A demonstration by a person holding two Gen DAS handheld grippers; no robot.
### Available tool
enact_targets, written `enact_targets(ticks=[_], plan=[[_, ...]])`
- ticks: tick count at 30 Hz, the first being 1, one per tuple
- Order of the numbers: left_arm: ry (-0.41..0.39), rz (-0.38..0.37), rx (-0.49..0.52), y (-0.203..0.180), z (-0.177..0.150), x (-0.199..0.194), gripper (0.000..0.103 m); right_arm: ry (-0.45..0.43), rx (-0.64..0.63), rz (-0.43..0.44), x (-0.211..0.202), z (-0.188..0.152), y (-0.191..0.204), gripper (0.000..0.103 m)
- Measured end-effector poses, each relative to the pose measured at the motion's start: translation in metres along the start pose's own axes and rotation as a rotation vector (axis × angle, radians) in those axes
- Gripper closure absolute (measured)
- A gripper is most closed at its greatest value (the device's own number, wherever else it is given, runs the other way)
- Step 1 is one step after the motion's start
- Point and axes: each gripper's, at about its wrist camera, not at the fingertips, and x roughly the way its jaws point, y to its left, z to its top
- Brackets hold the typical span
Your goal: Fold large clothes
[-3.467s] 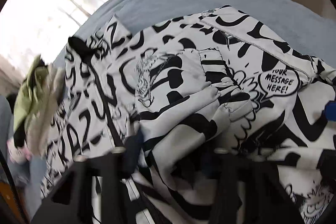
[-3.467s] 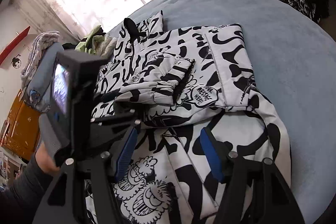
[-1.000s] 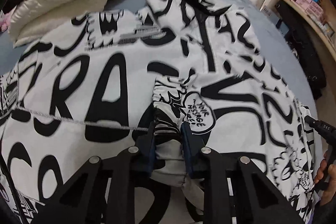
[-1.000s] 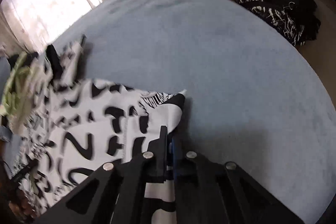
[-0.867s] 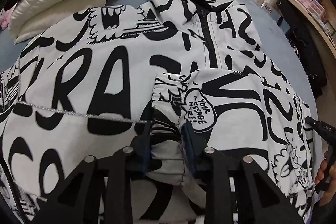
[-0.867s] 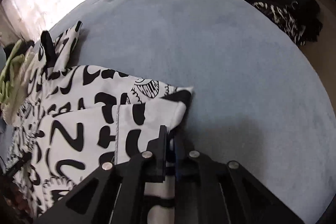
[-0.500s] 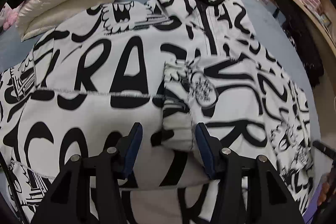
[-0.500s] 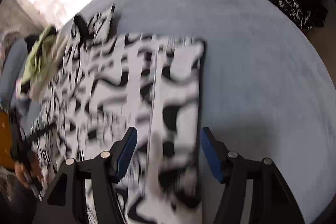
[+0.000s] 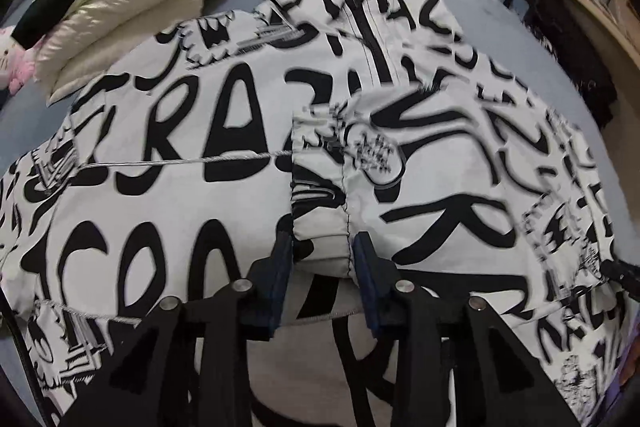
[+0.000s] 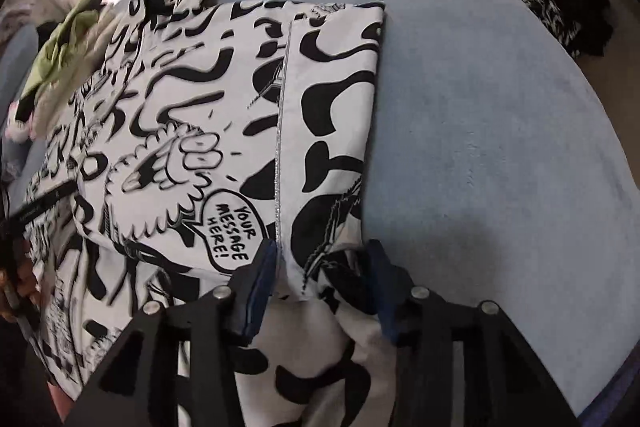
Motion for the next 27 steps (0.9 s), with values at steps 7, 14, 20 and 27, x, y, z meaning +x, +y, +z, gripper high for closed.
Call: enact_targets(ticks=[7, 14, 20, 27], plan=[[-0.176, 0.099, 0.084, -0.004, -0.006, -0.048, 0.046, -0.156, -0.011, 0.009, -0.052, -0.004, 0.032, 0.054], [-0.105, -0.064, 0.033, -0.042, -0.009, -0.046, 0.069, -0.14, -0.085, 0.179, -0.028, -0.004, 0.114, 0.054], [-0.08, -0.076, 0.043, -0.077, -0.025, -0.012, 0.069, -0.053, -0.092, 0.215, 0.023, -0.009, 0.152, 0.054], [-0.073, -0.068, 0.047, -0.065, -0.034, -0.001, 0.057, -0.093, -0.002, 0.008, 0.03, -0.017, 0.093, 0.054]])
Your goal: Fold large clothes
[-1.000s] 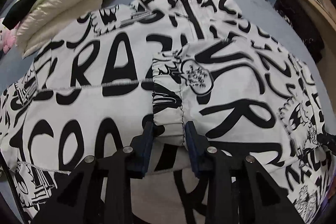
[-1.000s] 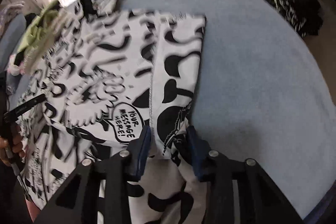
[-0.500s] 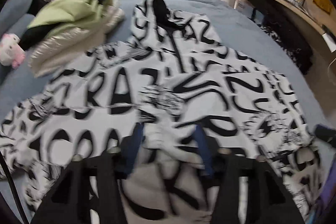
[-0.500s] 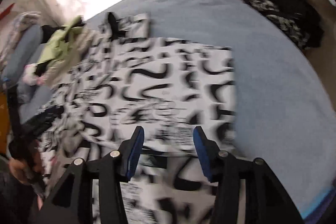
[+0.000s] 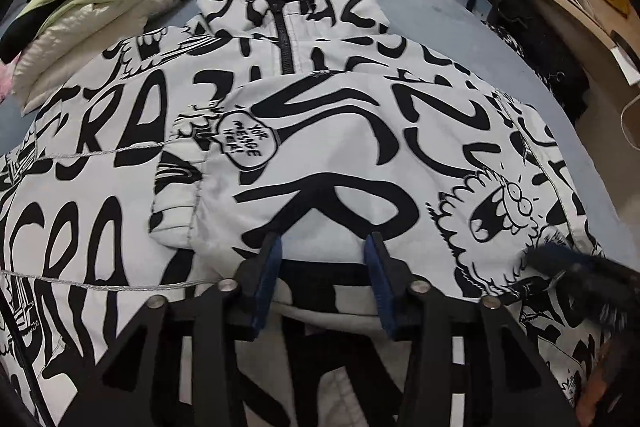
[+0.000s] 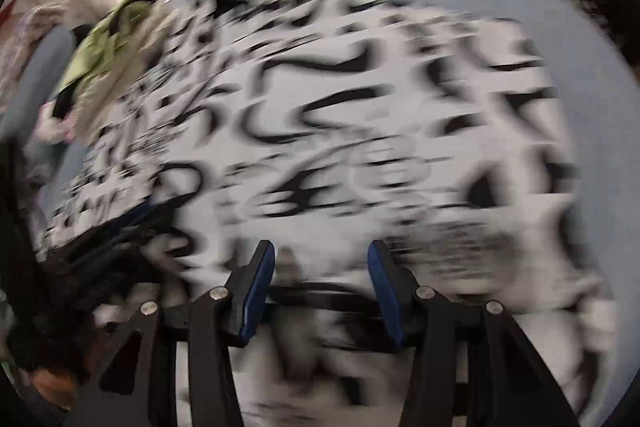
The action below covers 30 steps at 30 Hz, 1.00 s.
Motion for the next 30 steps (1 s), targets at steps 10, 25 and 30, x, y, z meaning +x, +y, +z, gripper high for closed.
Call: enact_targets(ticks=[10, 25, 30], plan=[[-0.03, 0.074, -0.028, 0.011, -0.001, -0.012, 0.057, -0.112, 0.144, -0.06, -0.031, -0.022, -0.046, 0.066], [-0.011, 0.072, -0.124, 0.02, -0.013, -0.054, 0.057, -0.067, 0.196, -0.006, -0.044, -0.03, -0.046, 0.055], [-0.027, 0.065, -0.132, 0.022, -0.021, -0.076, 0.057, -0.042, 0.208, 0.031, -0.05, -0.039, -0.042, 0.055]])
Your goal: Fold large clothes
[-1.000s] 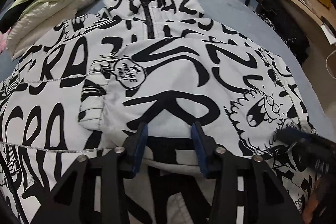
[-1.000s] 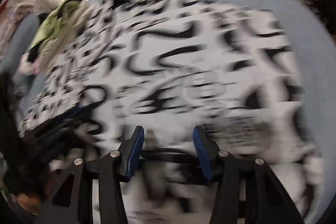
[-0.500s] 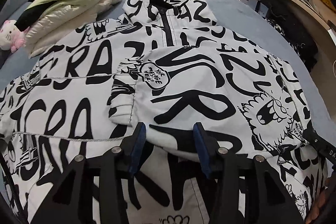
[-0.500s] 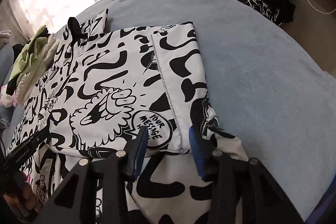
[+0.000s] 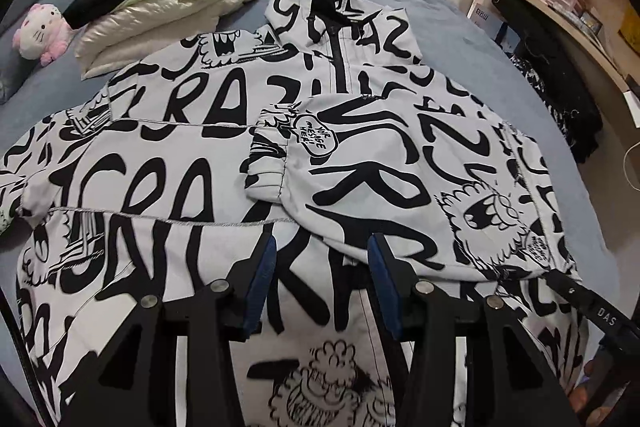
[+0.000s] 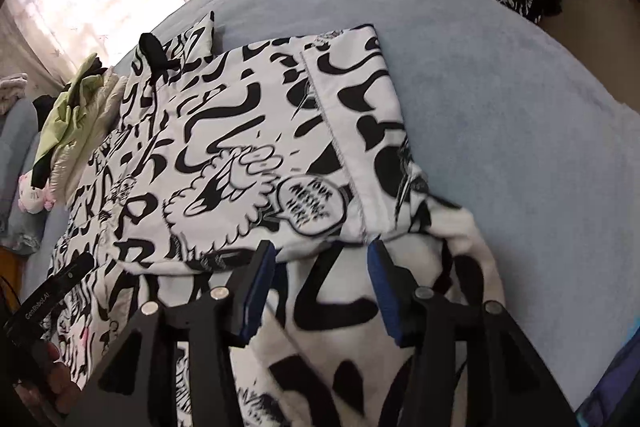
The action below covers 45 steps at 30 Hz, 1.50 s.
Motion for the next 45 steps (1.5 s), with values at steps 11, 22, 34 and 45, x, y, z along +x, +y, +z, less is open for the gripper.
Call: enact_targets(ticks=[11, 22, 34, 45], plan=[[-0.023, -0.013, 0.01, 0.016, -0.032, -0.043, 0.057, 0.014, -0.094, 0.041, -0.023, -0.027, 0.039, 0.055], [-0.049, 0.0, -0.048, 0.078, -0.059, -0.072, 0.057, 0.046, -0.222, 0.041, -0.03, -0.062, 0.097, 0.055], [-0.121, 0.088, -0.251, 0.228, -0.07, -0.111, 0.055, 0.013, -0.435, 0.09, -0.025, -0.084, 0.221, 0.055], [-0.152, -0.054, -0.51, 0.386, -0.093, -0.117, 0.053, -0.047, -0.699, 0.201, -0.002, -0.111, 0.38, 0.055]])
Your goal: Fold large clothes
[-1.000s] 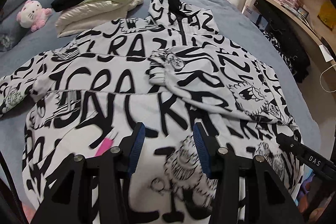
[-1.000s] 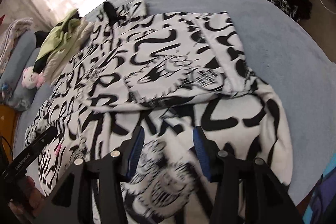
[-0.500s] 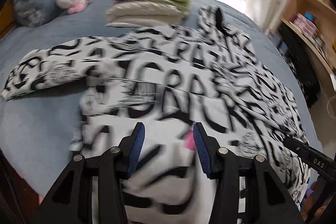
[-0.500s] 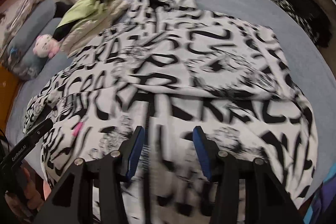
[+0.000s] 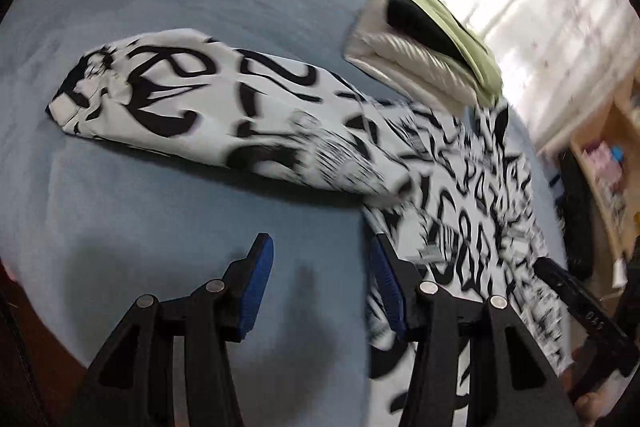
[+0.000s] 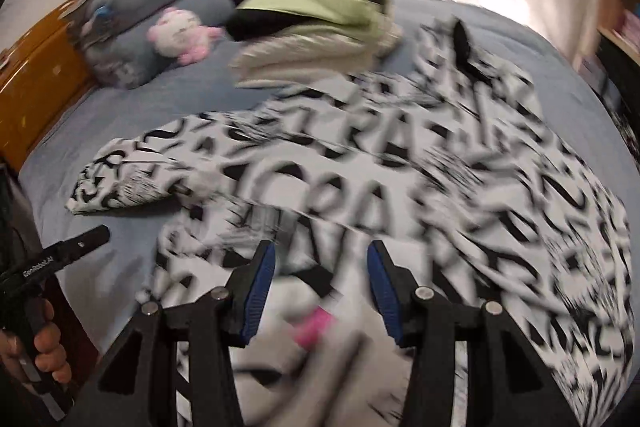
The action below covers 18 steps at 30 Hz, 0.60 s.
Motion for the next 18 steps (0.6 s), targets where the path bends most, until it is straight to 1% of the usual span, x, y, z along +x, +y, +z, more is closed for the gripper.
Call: enact_targets(ticks=[1, 4, 7, 10, 11, 13, 15, 18], plan=[[0.003, -0.043, -0.036, 0.017, 0.007, 0.001, 0.053, -0.006, -0.025, 0.014, 0.006, 0.007, 0.014, 0.055], [-0.015, -0.091, -0.125, 0.054, 0.022, 0.004, 0.052, -0.002, -0.066, 0.047, 0.021, 0.018, 0.045, 0.055], [-0.036, -0.093, -0.211, 0.09, 0.036, 0.007, 0.051, 0.013, -0.093, 0.074, 0.035, 0.023, 0.069, 0.055], [-0.048, -0.04, -0.267, 0.119, 0.048, 0.016, 0.051, 0.032, -0.114, 0.08, 0.048, 0.026, 0.083, 0.055], [-0.049, -0.039, -0.282, 0.127, 0.05, 0.018, 0.051, 0.04, -0.121, 0.08, 0.053, 0.026, 0.087, 0.055], [-0.045, -0.063, -0.32, 0.141, 0.058, 0.025, 0.051, 0.051, -0.127, 0.074, 0.06, 0.026, 0.091, 0.055], [-0.05, -0.069, -0.331, 0.147, 0.063, 0.03, 0.051, 0.058, -0.128, 0.064, 0.068, 0.029, 0.093, 0.055], [-0.06, -0.047, -0.314, 0.153, 0.075, 0.036, 0.051, 0.064, -0.117, 0.046, 0.079, 0.034, 0.09, 0.055]])
